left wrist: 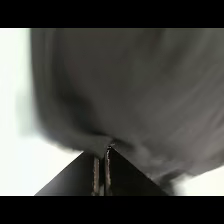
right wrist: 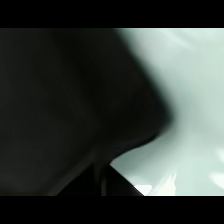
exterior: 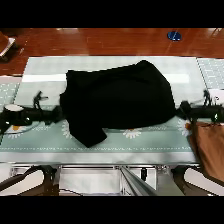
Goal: Fold the shirts.
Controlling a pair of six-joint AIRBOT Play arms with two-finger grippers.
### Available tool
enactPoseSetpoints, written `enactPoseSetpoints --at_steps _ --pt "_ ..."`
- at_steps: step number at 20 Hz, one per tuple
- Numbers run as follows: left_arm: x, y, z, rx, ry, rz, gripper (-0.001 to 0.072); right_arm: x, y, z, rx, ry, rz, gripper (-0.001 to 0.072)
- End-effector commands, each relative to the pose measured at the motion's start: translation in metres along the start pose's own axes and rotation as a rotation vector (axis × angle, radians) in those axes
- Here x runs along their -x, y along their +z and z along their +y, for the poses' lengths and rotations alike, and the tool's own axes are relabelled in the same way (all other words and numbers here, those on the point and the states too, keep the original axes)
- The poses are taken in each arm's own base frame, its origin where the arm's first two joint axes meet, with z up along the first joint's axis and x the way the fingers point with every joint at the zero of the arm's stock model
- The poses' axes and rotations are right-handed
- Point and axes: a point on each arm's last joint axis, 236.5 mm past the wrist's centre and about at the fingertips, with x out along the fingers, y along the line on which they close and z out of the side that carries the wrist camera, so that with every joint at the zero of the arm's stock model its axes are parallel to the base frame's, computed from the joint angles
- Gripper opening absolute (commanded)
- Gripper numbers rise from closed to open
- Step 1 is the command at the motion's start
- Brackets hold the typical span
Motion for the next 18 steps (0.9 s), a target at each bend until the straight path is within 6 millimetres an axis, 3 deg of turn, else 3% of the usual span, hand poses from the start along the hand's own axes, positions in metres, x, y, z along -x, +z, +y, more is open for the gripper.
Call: enactPoseSetpoints --at_steps 1,3,5,7,9,12,13,15,18 --pt "0.061 0.062 -0.100 -0.146 -0.181 -0.196 0.0023 0.062 0.058 0.103 0.245 0.097 -0.107 0.0020" --pt "0.140 0.107 -0.180 -0.320 -0.257 -0.444 0.0023 0.131 0.097 0.173 0.420 0.121 -0.294 0.0020" --pt "0.234 0.132 -0.246 -0.506 -0.266 -0.744 0.0022 0.204 0.118 0.232 0.585 0.122 -0.494 0.0020" --pt "0.318 0.125 -0.298 -0.612 -0.294 -0.969 0.0022 0.264 0.104 0.276 0.671 0.138 -0.594 0.0020" --pt "0.377 0.097 -0.332 -0.708 -0.313 -1.100 0.0022 0.311 0.077 0.303 0.762 0.118 -0.692 0.0020" --pt "0.436 0.038 -0.362 -0.831 -0.303 -1.239 0.0022 0.360 0.025 0.318 0.850 0.062 -0.817 0.0020" --pt "0.449 0.019 -0.362 -0.878 -0.243 -1.286 0.0022 0.373 0.005 0.321 0.876 0.050 -0.850 0.0020" --pt "0.468 -0.011 -0.353 -0.917 -0.104 -1.360 0.0022 0.395 -0.030 0.324 0.911 0.019 -0.911 0.0020" --pt "0.486 -0.046 -0.317 -0.880 0.175 -1.425 0.0022 0.418 -0.074 0.314 0.913 -0.054 -0.982 0.0020"
